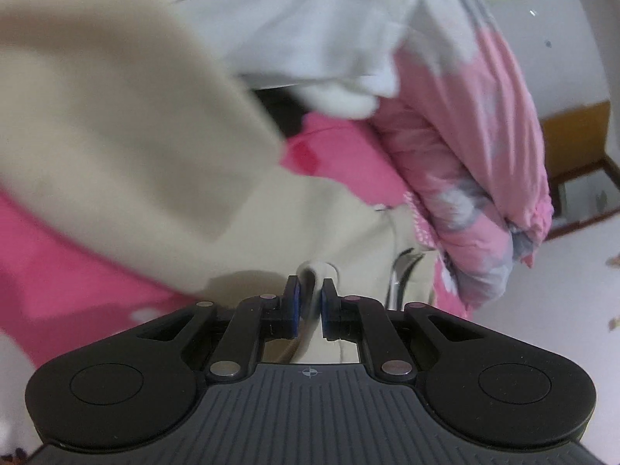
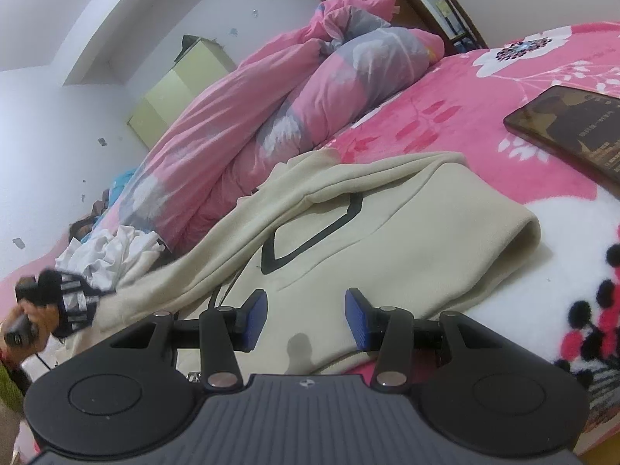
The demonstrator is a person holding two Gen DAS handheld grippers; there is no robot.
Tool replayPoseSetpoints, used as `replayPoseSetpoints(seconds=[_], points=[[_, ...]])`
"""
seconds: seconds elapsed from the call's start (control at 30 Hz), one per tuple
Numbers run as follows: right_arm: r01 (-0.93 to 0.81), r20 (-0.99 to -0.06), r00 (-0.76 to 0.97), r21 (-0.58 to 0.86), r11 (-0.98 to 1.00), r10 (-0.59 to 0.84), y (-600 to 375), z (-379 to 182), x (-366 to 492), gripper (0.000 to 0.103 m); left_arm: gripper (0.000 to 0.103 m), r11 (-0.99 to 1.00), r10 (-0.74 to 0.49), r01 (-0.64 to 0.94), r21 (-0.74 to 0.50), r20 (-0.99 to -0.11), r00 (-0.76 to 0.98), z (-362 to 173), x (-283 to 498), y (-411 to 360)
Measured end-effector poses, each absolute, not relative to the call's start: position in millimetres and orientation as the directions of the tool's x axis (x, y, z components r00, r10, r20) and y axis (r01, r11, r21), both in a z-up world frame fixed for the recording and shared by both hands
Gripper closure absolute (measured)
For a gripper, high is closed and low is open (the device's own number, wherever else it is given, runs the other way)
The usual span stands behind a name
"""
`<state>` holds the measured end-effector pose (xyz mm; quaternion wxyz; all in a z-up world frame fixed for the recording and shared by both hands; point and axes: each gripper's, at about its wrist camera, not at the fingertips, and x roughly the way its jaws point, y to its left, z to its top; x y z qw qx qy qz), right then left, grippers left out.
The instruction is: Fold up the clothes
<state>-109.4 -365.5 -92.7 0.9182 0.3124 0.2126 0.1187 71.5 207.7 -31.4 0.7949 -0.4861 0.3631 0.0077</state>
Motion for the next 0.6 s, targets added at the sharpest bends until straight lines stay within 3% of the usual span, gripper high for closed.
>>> replayPoseSetpoints(seconds=[0.17, 0.2, 0.4, 0.47, 0.53, 0.6], points=[[-0.077, -0.329, 0.880, 0.612, 0.787, 0.343, -363, -92, -108, 0.055, 0.091, 0.522, -0.265, -0.385, -0.761, -0.574, 0.775, -34, 50, 225], [-0.076, -0.332, 0.879, 0.609, 0.790, 0.341, -362, -92, -108, 0.055, 0.085, 0.555, -0.255, -0.365, -0.748, -0.570, 0.781, -29, 50, 221], [-0.071, -0.371, 0.868, 0.566, 0.822, 0.331, -358, -79, -104, 0.055, 0.063, 0.819, -0.294, -0.101, -0.565, -0.563, 0.772, 14, 84, 144], [-0.095, -0.360, 0.877, 0.521, 0.848, 0.319, -355, -66, -100, 0.054, 0.056, 0.876, -0.306, -0.005, -0.483, -0.564, 0.767, 28, 95, 119], [-0.122, -0.341, 0.889, 0.468, 0.875, 0.307, -352, -52, -95, 0.054, 0.042, 0.913, -0.340, 0.117, -0.391, -0.570, 0.748, 38, 115, 73], [-0.135, -0.329, 0.903, 0.393, 0.909, 0.276, -348, -37, -84, 0.054, 0.036, 0.920, -0.384, 0.242, -0.307, -0.592, 0.708, 43, 144, 18]])
